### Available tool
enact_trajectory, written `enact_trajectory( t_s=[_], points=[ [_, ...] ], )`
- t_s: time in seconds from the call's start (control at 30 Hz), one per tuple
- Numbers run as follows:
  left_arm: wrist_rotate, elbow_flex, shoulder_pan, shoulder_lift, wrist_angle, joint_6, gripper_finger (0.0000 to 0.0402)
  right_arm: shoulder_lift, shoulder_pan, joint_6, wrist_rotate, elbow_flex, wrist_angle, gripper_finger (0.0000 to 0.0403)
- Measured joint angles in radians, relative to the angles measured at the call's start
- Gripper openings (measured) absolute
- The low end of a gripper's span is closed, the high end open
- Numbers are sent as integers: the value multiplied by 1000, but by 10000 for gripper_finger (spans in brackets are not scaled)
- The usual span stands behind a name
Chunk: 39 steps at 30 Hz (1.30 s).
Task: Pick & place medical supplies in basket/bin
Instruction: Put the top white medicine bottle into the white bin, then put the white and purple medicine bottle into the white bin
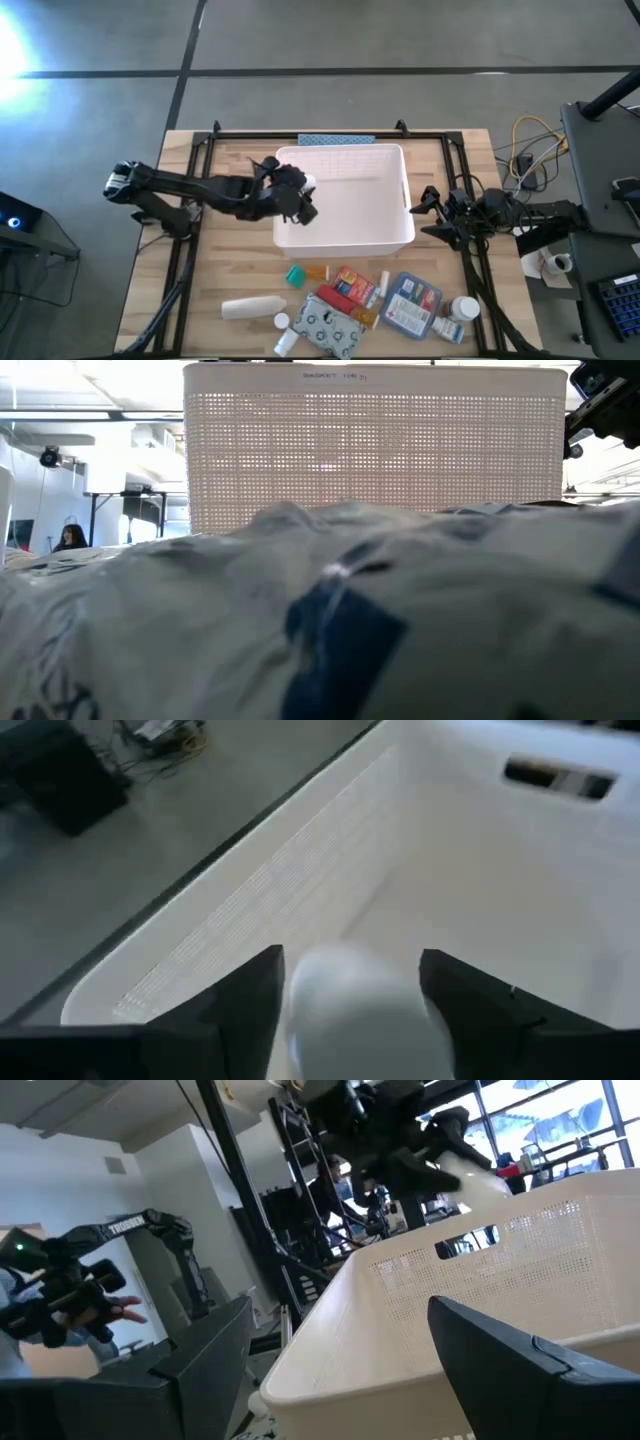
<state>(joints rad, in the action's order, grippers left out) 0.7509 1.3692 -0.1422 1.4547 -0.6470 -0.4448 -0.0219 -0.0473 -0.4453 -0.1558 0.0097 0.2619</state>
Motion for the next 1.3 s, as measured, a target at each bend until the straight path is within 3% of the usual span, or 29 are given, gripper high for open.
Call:
enact_trajectory(
  t_s=[0.3, 0.77, 0.83, 0.9, 1.13, 1.2, 1.3],
  points=[
    [-6, -36, -4, 0, 70, 29, 285, -1, 0, 0, 0, 0, 0, 293],
    [-10, 254, -141, -18, 68, 28, 292, -1, 0, 2, 5, 0, 2, 293],
    [-19, 272, -148, -18, 68, 20, 292, -2, 0, 47, 102, 0, 8, 293],
    [-21, 283, -160, -18, 66, 17, 292, -1, 1, 22, 276, 0, 36, 293],
    [-27, 279, -181, -17, 66, 15, 292, 0, 0, -502, 818, 0, 188, 293],
    [-24, 270, -180, -18, 68, -8, 293, 2, 0, -668, 894, 0, 199, 293],
    [-24, 259, -180, -17, 63, -28, 293, 0, 0, -808, 915, 0, 197, 293]
  ],
)
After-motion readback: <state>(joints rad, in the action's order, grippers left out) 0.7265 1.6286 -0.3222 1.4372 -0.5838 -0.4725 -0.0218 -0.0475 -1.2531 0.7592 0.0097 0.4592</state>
